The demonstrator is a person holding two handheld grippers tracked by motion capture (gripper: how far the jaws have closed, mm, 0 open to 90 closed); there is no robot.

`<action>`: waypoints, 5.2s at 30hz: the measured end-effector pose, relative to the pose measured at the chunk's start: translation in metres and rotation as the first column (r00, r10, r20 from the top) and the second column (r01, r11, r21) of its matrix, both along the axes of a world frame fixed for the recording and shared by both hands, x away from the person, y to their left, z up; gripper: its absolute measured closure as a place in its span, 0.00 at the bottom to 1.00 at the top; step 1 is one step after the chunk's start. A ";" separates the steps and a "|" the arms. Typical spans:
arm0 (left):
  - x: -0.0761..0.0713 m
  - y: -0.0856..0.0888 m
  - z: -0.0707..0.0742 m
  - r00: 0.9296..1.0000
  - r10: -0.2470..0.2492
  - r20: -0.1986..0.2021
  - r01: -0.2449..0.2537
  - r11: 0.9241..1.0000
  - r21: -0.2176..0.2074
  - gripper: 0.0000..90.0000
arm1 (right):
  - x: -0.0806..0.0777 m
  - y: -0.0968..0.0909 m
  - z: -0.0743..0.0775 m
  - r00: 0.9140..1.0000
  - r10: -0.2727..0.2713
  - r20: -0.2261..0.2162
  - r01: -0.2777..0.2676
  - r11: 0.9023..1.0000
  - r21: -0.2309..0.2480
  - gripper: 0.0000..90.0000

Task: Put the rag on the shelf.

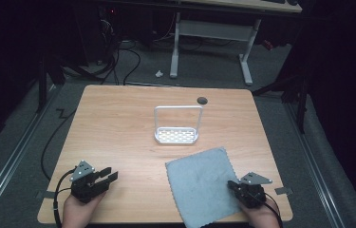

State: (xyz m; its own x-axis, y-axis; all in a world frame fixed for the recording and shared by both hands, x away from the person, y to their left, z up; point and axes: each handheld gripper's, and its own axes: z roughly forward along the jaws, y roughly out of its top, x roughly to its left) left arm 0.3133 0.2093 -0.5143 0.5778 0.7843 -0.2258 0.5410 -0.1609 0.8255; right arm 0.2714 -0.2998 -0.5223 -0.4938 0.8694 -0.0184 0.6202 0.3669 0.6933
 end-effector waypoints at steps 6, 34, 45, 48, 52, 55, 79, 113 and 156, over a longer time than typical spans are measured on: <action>-0.004 -0.017 -0.001 0.999 -0.051 0.000 0.051 0.999 0.013 0.67 | -0.002 0.029 0.000 0.995 0.101 -0.002 -0.101 0.995 -0.002 1.00; 0.003 -0.116 -0.014 0.975 -0.221 -0.034 0.222 0.935 0.276 0.78 | 0.051 0.058 -0.002 0.995 0.090 0.049 -0.089 0.996 -0.021 0.98; -0.007 -0.101 -0.013 0.972 -0.227 -0.062 0.235 0.941 0.243 0.84 | 0.039 0.060 -0.004 0.991 0.126 0.037 -0.126 0.992 -0.004 0.99; -0.020 -0.097 -0.012 0.965 -0.248 -0.084 0.261 0.935 0.241 0.83 | 0.023 0.060 -0.003 0.986 0.163 0.021 -0.163 0.987 0.009 0.99; -0.024 -0.096 -0.008 0.954 -0.275 -0.120 0.297 0.923 0.245 0.80 | 0.017 0.063 -0.002 0.983 0.185 0.017 -0.185 0.983 -0.016 0.98; -0.019 -0.091 -0.005 0.962 -0.259 -0.086 0.272 0.934 0.233 0.72 | 0.018 0.060 0.002 0.984 0.173 0.041 -0.174 0.985 0.020 0.96; 0.068 -0.116 -0.015 0.996 -0.051 -0.069 0.065 0.977 0.204 0.75 | 0.021 0.056 -0.003 0.980 0.197 0.025 -0.197 0.980 0.011 0.88; 0.050 -0.117 -0.020 0.995 -0.099 -0.028 0.102 0.977 0.189 0.88 | 0.083 0.058 -0.003 0.999 -0.034 0.013 0.033 0.998 0.046 0.68; 0.027 -0.100 0.002 0.995 -0.052 0.086 0.056 0.997 -0.051 0.98 | 0.048 0.057 0.018 0.976 -0.003 0.217 -0.032 0.987 0.159 0.99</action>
State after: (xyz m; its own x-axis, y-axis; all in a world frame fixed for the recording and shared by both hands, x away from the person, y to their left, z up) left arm 0.3405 0.1090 -0.5118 0.6378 0.7395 -0.2152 0.4606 -0.1423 0.8761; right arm 0.3190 -0.2433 -0.5047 -0.5058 0.8625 0.0135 0.4448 0.2474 0.8608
